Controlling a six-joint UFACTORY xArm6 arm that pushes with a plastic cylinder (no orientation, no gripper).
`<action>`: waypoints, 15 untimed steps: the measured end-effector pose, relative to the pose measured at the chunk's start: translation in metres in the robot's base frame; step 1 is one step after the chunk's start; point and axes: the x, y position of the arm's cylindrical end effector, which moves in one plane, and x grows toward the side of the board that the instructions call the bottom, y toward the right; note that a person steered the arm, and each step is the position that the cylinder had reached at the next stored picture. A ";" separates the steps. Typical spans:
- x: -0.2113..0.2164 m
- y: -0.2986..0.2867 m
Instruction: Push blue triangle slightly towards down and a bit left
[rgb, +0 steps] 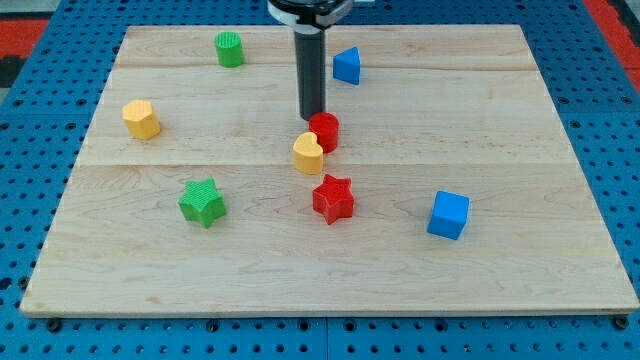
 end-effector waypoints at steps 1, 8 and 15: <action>-0.005 0.016; -0.126 0.047; -0.002 0.020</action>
